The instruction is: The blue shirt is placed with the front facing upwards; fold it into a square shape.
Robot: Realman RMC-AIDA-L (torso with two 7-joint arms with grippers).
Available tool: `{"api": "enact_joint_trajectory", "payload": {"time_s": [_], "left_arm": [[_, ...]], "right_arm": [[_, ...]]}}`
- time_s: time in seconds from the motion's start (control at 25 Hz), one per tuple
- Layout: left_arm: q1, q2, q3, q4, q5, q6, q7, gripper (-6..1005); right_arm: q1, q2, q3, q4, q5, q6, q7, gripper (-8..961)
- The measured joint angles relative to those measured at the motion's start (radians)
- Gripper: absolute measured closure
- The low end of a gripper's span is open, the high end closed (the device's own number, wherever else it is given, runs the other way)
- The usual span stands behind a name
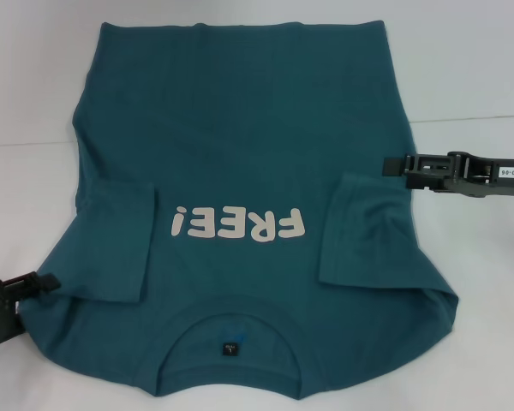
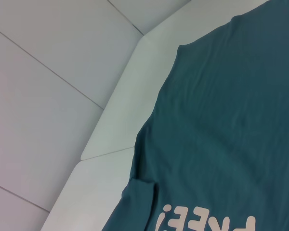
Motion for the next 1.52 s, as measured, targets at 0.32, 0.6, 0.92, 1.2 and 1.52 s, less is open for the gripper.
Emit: {"api": "enact_joint_trajectory", "payload": {"time_s": [0.32,0.6,0.92,1.2,1.52], "left_arm": [[-0.001,-0.001,0.015,0.009,0.008,0.006,-0.003,553],[0.004,0.0,0.007,0.009,0.006,0.002,-0.004,830],[0.001,0.005,0.007,0.012,0.005,0.03,0.027,950],[-0.014,0.005,0.007,0.058,0.001,0.141,0.123,975],[-0.015,0.006,0.005,0.061,-0.013,0.135,0.12,975]], "right_arm": [[0.001,-0.002,0.002,0.0,0.0,0.007,0.0,84],[0.004,-0.003,0.002,0.0,0.0,0.007,0.004,84],[0.003,-0.011,-0.005,0.0,-0.007,-0.035,0.008,85],[-0.043,-0.085,-0.006,0.002,-0.013,-0.189,0.011,84],[-0.097,-0.148,0.015,-0.028,-0.184,-0.233,0.096,85]]}}
